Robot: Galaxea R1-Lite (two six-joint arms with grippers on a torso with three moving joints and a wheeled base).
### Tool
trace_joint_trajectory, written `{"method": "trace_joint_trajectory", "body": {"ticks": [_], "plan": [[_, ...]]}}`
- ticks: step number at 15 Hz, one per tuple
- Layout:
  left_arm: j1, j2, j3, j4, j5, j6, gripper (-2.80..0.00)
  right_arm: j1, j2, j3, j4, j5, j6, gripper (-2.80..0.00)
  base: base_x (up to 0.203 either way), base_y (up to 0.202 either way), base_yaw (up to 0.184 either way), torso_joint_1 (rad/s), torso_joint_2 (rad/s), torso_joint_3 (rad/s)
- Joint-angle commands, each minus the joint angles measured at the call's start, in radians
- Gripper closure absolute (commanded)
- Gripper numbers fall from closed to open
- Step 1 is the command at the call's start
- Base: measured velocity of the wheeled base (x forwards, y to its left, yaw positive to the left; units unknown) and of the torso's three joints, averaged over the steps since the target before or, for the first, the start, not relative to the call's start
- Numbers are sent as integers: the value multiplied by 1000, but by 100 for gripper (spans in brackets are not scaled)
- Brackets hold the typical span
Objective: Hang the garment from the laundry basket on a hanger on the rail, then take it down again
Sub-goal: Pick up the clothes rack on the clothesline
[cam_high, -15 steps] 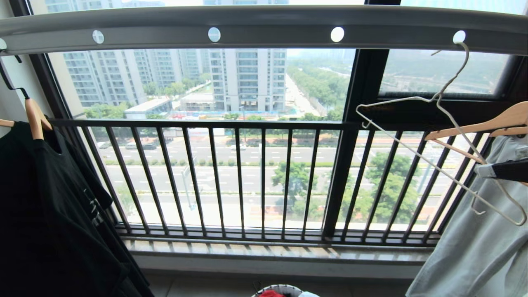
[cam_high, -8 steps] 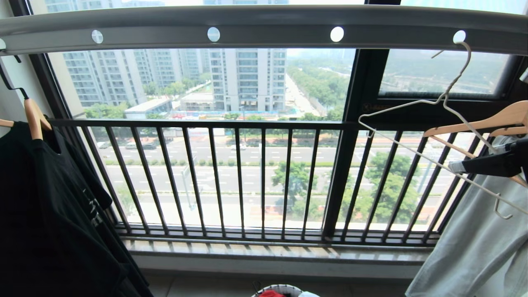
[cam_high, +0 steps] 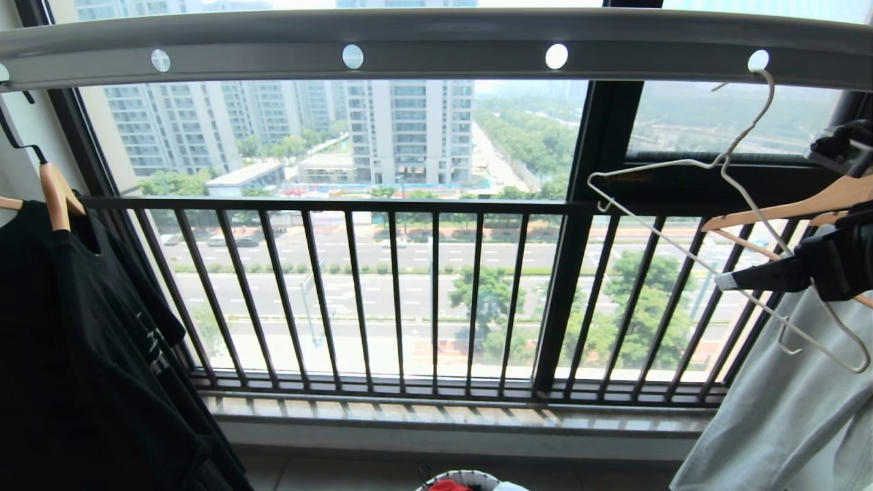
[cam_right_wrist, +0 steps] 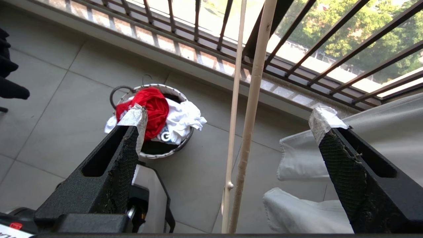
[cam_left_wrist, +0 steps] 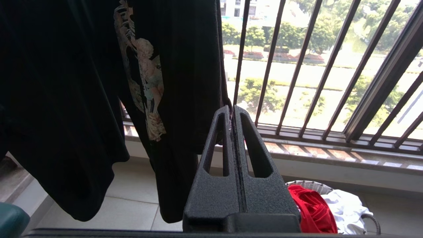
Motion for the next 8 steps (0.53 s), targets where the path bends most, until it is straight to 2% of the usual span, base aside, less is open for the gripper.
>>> {"method": "trace_joint_trajectory", "body": {"ticks": [1, 8], "plan": [[0, 0, 0, 0, 1, -1, 0, -1, 32, 2, 3, 10, -1, -280, 0, 0, 0, 0, 0, 0], [0, 0, 0, 0, 1, -1, 0, -1, 63, 6, -29, 15, -1, -280, 0, 0, 0, 0, 0, 0]]}}
